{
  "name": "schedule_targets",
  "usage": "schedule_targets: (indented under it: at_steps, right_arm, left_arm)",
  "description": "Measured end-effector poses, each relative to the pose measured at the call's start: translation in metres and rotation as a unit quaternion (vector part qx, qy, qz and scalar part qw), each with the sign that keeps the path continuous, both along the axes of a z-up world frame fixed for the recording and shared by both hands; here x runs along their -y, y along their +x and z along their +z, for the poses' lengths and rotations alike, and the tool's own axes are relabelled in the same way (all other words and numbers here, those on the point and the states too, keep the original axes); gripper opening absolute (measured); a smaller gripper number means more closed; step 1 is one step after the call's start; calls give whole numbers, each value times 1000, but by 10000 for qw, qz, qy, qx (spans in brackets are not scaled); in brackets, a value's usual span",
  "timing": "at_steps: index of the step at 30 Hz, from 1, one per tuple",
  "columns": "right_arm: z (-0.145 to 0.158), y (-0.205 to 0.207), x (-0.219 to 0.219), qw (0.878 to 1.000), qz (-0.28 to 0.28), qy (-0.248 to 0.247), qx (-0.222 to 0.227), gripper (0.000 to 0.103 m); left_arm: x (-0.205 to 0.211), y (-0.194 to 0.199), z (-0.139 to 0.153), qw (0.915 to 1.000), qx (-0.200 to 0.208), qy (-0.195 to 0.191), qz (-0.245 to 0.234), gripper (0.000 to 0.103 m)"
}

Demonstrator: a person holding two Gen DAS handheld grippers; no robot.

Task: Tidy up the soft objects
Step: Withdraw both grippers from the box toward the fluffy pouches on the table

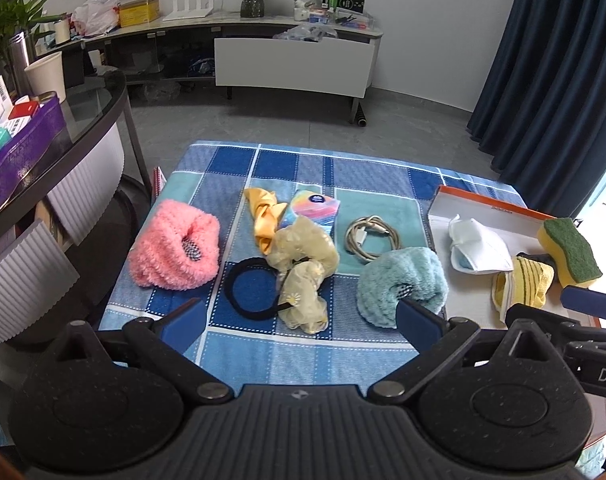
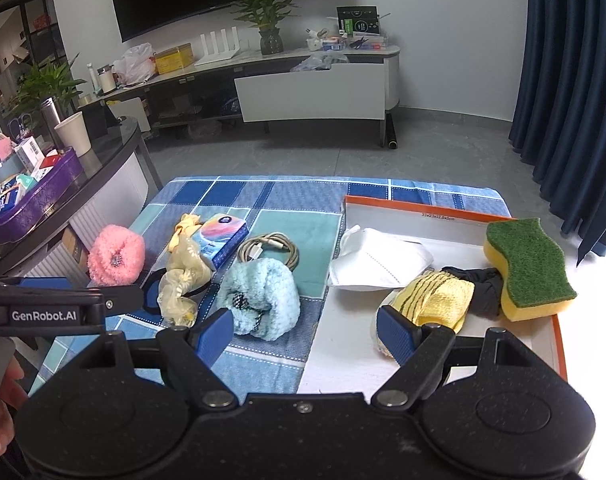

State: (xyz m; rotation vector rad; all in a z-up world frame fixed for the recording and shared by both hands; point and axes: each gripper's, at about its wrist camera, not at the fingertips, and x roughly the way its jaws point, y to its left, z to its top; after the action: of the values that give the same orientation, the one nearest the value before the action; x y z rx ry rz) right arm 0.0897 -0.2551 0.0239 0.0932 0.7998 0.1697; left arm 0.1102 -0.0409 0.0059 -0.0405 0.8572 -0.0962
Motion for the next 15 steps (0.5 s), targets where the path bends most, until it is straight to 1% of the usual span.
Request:
schedule_targets:
  at_steps: [15]
  right_arm:
    - [-12,8,-25,9996,234,-9,-167,93]
  left_arm:
    - [-32,1,-10,9995,-128,-39,276,103]
